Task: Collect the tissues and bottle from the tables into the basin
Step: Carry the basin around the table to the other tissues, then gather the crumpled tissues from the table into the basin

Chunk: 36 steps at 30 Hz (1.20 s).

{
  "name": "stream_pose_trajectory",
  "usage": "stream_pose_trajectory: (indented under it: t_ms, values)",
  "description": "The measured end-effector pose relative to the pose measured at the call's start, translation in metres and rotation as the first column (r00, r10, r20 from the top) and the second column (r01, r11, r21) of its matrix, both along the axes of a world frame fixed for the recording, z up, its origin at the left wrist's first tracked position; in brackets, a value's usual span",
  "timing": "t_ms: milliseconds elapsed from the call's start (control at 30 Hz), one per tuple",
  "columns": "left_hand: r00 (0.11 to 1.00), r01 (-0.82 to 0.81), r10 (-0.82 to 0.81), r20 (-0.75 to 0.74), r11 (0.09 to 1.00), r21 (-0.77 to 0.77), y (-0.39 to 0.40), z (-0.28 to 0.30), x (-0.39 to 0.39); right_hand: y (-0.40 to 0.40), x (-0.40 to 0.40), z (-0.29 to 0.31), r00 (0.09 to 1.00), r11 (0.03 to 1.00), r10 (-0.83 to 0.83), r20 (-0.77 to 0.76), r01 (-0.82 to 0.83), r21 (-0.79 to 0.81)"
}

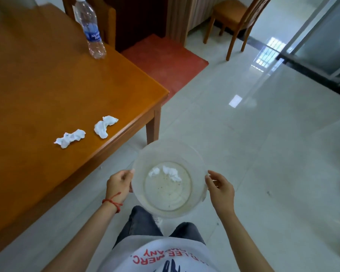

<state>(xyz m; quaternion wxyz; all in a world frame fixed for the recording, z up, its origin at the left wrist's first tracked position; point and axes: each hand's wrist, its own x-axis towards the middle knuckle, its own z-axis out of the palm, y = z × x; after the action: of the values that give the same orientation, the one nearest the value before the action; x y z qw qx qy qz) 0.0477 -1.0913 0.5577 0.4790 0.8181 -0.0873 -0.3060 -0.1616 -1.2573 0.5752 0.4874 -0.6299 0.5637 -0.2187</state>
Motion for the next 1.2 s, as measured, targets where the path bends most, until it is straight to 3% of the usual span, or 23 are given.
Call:
stream_pose_trajectory:
  t_ms: [433, 800, 1067, 1200]
  values:
    - [0.949, -0.313, 0.314, -0.024, 0.948, 0.054, 0.013, -0.011, -0.003, -0.054, 0.073, -0.006, 0.938, 0.940, 0.342, -0.049, -0.342, 0.025]
    - [0.733, -0.679, 0.680, 0.007, 0.732, 0.061, 0.016, -0.006, -0.047, -0.085, 0.136, -0.010, 0.695, 0.700, 0.714, -0.086, -0.710, 0.072]
    - [0.678, -0.734, 0.735, 0.031, 0.674, 0.085, 0.026, -0.012, -0.050, -0.079, 0.161, -0.021, 0.573, 0.583, 0.809, -0.132, -0.810, 0.065]
    - [0.684, -0.727, 0.728, 0.035, 0.678, 0.105, 0.035, -0.016, -0.042, -0.071, 0.171, -0.024, 0.570, 0.581, 0.811, -0.132, -0.811, 0.069]
